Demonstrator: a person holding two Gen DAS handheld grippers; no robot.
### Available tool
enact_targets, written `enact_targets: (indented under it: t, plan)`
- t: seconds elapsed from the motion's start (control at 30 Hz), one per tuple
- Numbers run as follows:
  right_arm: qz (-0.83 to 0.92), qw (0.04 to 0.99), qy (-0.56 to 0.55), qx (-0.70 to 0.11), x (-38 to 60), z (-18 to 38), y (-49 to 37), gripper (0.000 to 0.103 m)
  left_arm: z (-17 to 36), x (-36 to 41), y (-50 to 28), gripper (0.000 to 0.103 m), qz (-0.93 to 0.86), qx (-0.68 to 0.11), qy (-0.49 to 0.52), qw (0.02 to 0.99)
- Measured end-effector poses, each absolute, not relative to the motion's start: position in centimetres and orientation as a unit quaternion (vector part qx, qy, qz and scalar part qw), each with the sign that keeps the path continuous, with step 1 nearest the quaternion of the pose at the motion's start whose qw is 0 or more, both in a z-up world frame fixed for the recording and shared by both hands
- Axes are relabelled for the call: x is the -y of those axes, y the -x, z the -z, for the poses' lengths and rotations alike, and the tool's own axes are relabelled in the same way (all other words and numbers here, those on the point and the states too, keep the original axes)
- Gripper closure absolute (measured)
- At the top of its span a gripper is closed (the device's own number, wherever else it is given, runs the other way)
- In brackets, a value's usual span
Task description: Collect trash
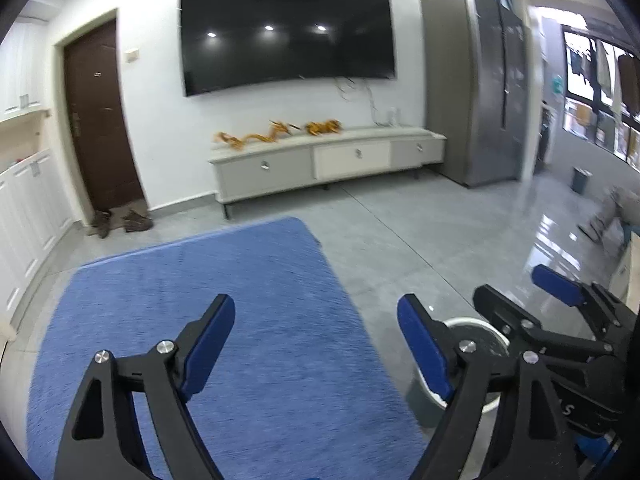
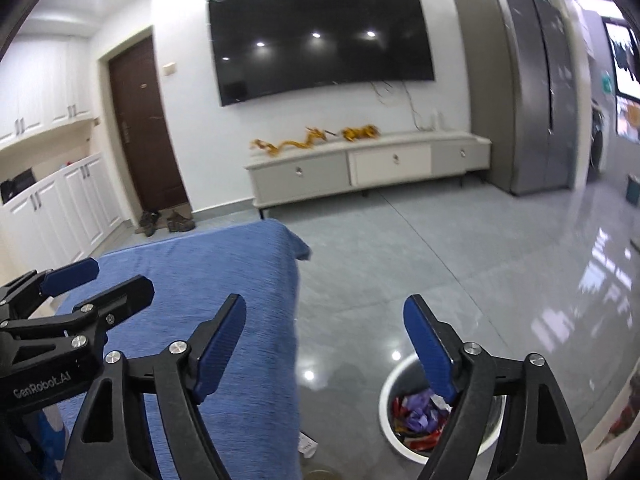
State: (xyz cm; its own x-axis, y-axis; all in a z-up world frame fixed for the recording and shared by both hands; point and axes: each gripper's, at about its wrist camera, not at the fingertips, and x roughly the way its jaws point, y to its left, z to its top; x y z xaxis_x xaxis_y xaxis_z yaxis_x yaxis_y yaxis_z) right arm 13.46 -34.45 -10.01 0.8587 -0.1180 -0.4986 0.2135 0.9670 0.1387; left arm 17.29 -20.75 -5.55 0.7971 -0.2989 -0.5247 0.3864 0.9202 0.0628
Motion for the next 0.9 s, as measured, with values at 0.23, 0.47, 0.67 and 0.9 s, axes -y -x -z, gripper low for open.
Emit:
enact_targets:
  t: [0.23, 0.47, 0.67, 0.9]
  plan:
    - [0.083, 0.967, -0.064, -0.233, 31.1, 7.7, -12.7, 0.013, 3.9, 15.7, -16.3, 0.019, 0.134, -0.234, -0.060, 0.961]
    - [0.099, 0.968, -0.036, -0.227, 29.5, 6.4, -12.4, 0.010, 3.5, 10.3, -15.2, 0.008, 0.067, -0.208, -0.050, 0.974]
    - [0.117, 0.971, -0.006, -0.211, 27.4, 5.4, -11.8, 0.008, 3.0, 6.6, -14.3, 0.000, 0.021, -0.192, -0.035, 0.981]
    - [0.127, 0.974, 0.017, -0.187, 25.9, 4.0, -11.1, 0.006, 2.7, 4.8, -14.2, 0.000, -0.012, -0.186, -0.032, 0.982]
